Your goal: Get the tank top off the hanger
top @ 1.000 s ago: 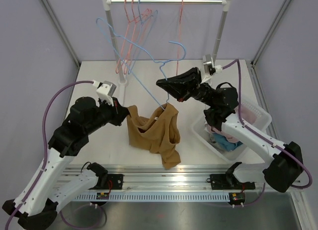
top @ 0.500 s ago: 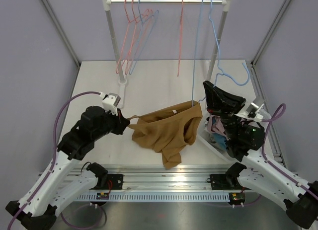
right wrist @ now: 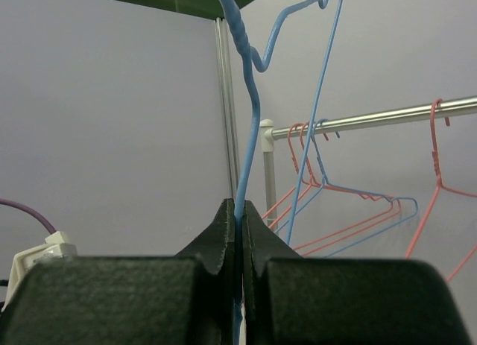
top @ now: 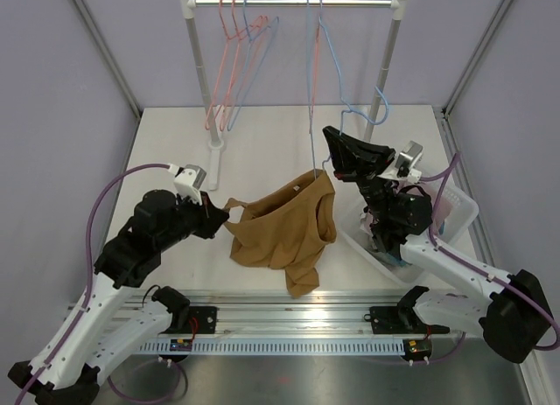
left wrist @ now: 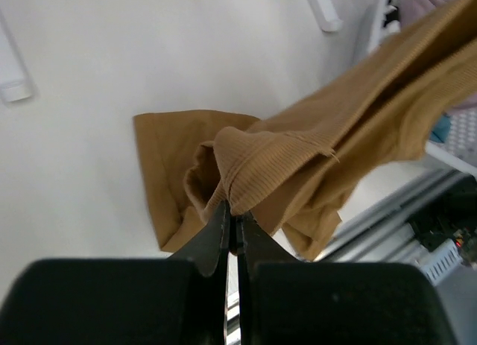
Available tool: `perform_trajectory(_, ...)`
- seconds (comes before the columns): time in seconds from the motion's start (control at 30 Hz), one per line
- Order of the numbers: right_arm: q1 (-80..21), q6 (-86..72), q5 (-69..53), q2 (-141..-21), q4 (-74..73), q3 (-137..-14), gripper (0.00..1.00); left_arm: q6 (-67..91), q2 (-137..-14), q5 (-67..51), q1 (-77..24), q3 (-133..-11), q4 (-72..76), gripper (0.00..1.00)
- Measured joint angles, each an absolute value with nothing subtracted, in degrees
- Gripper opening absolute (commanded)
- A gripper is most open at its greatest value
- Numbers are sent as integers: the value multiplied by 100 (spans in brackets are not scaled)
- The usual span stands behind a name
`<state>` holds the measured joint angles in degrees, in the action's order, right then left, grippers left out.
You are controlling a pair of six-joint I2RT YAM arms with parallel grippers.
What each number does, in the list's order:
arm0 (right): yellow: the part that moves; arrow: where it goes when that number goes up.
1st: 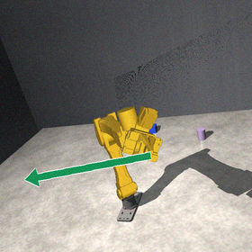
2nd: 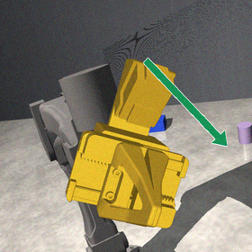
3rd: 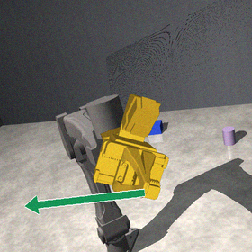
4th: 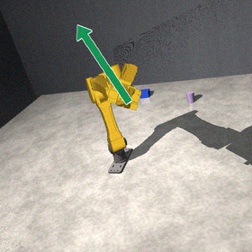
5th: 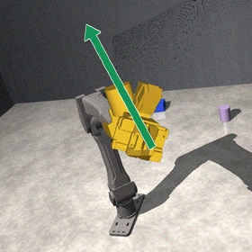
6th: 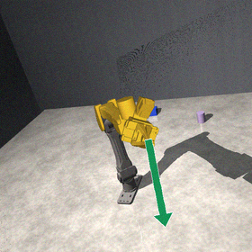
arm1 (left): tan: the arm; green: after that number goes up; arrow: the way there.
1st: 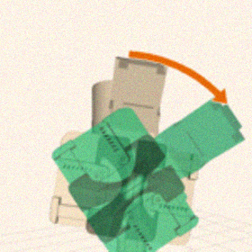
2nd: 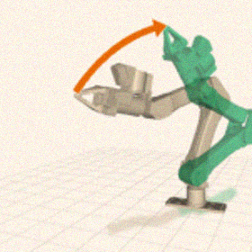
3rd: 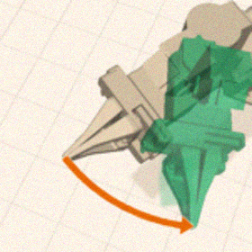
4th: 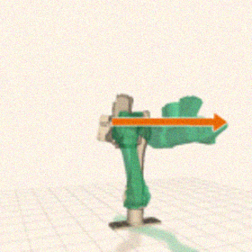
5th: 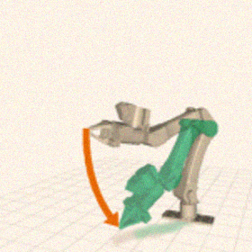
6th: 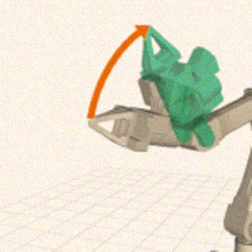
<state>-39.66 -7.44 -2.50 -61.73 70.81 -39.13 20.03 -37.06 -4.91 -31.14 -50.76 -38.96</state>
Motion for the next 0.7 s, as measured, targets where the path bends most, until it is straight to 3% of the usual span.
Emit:
perform_trajectory(0.2, -3970, -847, -220, -6930, 7284, -4390, 0, 1949, -3835, -1577, -3103, -5035, -3758, 0)
perform_trajectory(0.37, -3977, -825, 8, -7004, 7052, -4543, 0, 1931, -3938, -1313, -3105, -5002, -3881, 0)
perform_trajectory(0.47, -3992, -987, 690, -6069, 4936, -4915, 0, 1929, -3938, -456, -3103, -5004, -4187, 0)
perform_trajectory(0.57, -3992, -1149, 1225, -5430, 2460, -6237, 0, 1894, -3962, 292, -3098, -5004, -4451, 0)
perform_trajectory(0.7, -4001, -1306, 1852, -4821, 242, -7218, 0, 1776, -4003, 567, -3098, -5000, -4414, 0)
